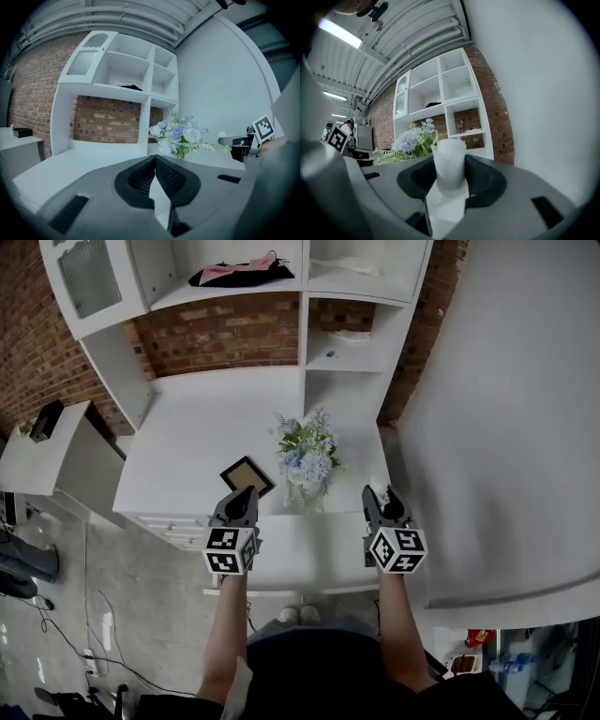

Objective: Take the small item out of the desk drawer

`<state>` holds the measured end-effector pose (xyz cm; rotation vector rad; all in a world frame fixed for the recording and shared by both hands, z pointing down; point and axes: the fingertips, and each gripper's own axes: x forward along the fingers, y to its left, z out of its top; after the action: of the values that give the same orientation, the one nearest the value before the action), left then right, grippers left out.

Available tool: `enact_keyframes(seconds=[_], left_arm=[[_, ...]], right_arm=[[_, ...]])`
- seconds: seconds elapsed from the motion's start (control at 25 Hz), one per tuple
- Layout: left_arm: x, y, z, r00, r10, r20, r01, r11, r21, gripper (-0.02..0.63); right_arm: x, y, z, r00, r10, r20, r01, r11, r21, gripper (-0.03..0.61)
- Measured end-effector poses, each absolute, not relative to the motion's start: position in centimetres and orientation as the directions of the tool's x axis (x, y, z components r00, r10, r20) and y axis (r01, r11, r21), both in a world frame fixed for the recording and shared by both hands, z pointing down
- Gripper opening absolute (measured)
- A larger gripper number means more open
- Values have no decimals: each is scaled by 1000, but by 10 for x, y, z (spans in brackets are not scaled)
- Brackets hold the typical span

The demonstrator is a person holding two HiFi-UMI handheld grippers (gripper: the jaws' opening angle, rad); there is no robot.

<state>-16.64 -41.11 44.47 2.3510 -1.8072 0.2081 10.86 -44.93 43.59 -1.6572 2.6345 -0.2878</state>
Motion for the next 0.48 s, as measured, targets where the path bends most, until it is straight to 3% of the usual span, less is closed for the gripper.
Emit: enact_keyframes(seconds=[0.48], left_arm=[[-162,-405,444,276,-938,209,-961,-270,53,9]], right_arm=[[108,-440,429,-436,-897,71,-893,422,-158,167]])
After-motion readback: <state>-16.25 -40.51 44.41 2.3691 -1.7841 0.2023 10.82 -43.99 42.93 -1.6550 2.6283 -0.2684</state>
